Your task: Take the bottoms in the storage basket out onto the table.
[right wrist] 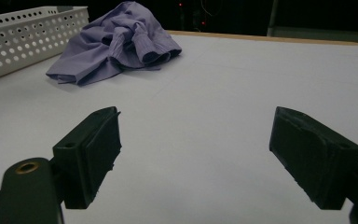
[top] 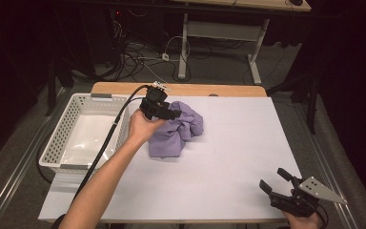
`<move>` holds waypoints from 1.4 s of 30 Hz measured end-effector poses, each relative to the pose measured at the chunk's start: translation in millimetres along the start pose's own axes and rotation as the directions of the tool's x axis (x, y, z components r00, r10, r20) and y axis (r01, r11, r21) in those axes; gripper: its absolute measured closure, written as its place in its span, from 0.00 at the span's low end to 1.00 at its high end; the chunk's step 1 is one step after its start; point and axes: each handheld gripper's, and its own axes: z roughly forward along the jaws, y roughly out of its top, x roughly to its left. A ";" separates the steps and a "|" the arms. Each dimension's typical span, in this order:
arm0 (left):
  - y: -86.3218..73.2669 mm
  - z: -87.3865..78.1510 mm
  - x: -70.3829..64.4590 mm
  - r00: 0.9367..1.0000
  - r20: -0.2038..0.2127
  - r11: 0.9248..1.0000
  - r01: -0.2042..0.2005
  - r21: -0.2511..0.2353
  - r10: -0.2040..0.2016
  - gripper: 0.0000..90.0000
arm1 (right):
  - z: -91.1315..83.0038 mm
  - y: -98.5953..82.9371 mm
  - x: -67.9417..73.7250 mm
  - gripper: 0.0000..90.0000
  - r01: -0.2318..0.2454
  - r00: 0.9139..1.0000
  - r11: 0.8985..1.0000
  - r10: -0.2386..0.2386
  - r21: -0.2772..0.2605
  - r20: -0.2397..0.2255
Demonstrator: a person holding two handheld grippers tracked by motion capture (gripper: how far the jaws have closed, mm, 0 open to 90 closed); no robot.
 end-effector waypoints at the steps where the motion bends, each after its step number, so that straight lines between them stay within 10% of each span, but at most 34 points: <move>1: -0.1 -3.7 0.1 1.000 0.001 1.000 -0.002 -0.006 0.002 0.40 | 0.2 -0.1 0.1 0.19 0.001 1.000 1.000 -0.001 0.001 -0.002; 42: -35.3 -65.0 9.2 1.000 -0.011 0.994 0.007 -0.112 -0.008 0.40 | 3.9 1.3 -0.5 0.19 -0.001 1.000 1.000 0.001 0.003 -0.005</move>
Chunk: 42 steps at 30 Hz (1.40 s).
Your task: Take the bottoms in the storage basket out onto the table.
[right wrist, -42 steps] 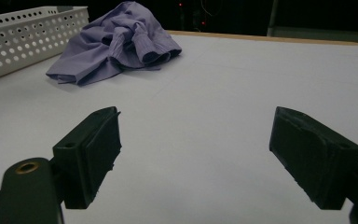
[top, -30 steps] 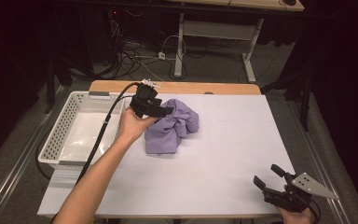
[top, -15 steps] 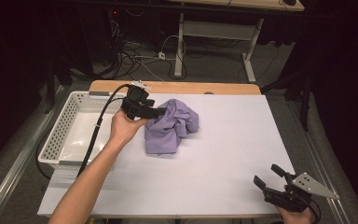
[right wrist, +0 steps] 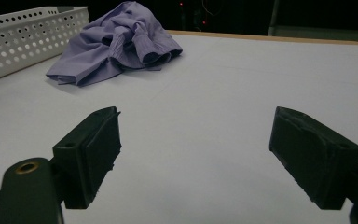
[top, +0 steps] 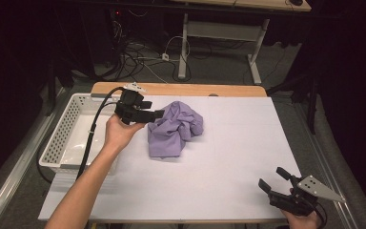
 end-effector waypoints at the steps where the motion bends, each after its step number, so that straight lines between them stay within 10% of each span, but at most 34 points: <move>1: -1.8 -1.5 1.2 1.000 0.001 1.000 0.006 -0.006 -0.006 0.40 | 1.4 0.6 0.3 0.19 0.003 1.000 1.000 -0.003 0.000 -0.003; 42: -55.4 -54.2 27.1 0.994 -0.060 0.991 0.084 -0.106 -0.091 0.40 | 10.0 3.6 -1.8 0.19 -0.005 1.000 1.000 0.005 -0.005 -0.028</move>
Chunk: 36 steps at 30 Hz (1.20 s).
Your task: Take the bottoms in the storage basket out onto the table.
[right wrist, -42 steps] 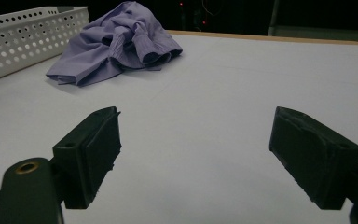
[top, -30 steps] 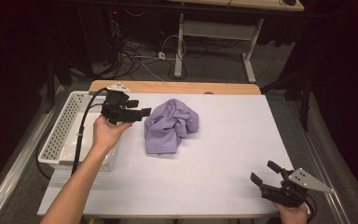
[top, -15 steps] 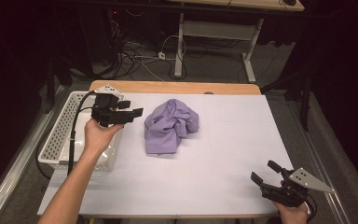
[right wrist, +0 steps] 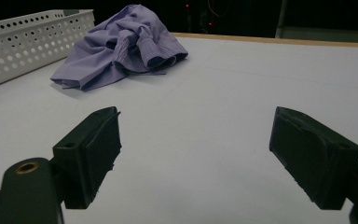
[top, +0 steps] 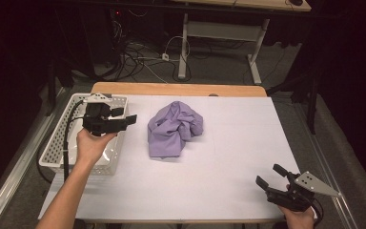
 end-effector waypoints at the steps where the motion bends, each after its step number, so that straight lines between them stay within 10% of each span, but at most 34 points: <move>1: 0.0 0.0 0.0 1.000 0.000 1.000 0.000 0.000 0.000 0.40 | 0.0 -0.1 -0.1 0.19 0.001 1.000 1.000 -0.001 0.002 0.001; 36: -27.9 -37.7 20.9 0.997 -0.045 0.995 0.062 -0.075 -0.066 0.40 | -0.1 -0.3 -1.0 0.19 -0.007 1.000 1.000 0.007 0.006 0.012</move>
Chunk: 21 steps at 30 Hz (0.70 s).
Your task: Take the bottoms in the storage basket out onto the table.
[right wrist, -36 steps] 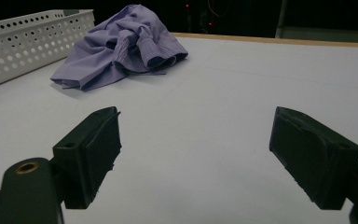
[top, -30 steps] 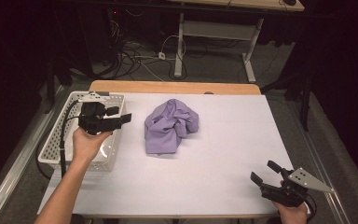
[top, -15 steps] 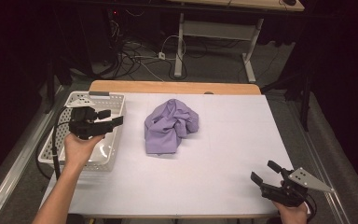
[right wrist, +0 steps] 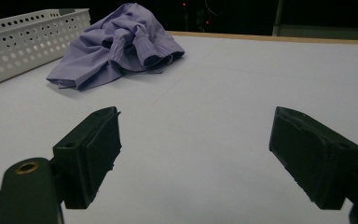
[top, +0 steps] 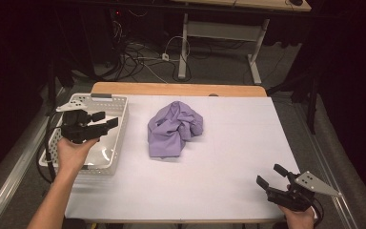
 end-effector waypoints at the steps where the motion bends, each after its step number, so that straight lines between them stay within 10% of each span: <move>1: -0.8 -1.5 0.3 1.000 -0.002 1.000 -0.001 -0.002 0.001 0.40 | 0.2 0.1 0.1 0.19 0.001 1.000 1.000 -0.001 0.000 0.000; 21: -17.6 -25.9 4.9 0.999 -0.029 0.997 0.014 -0.073 -0.017 0.39 | -0.4 -0.2 -0.2 0.19 -0.004 1.000 1.000 0.004 0.002 0.000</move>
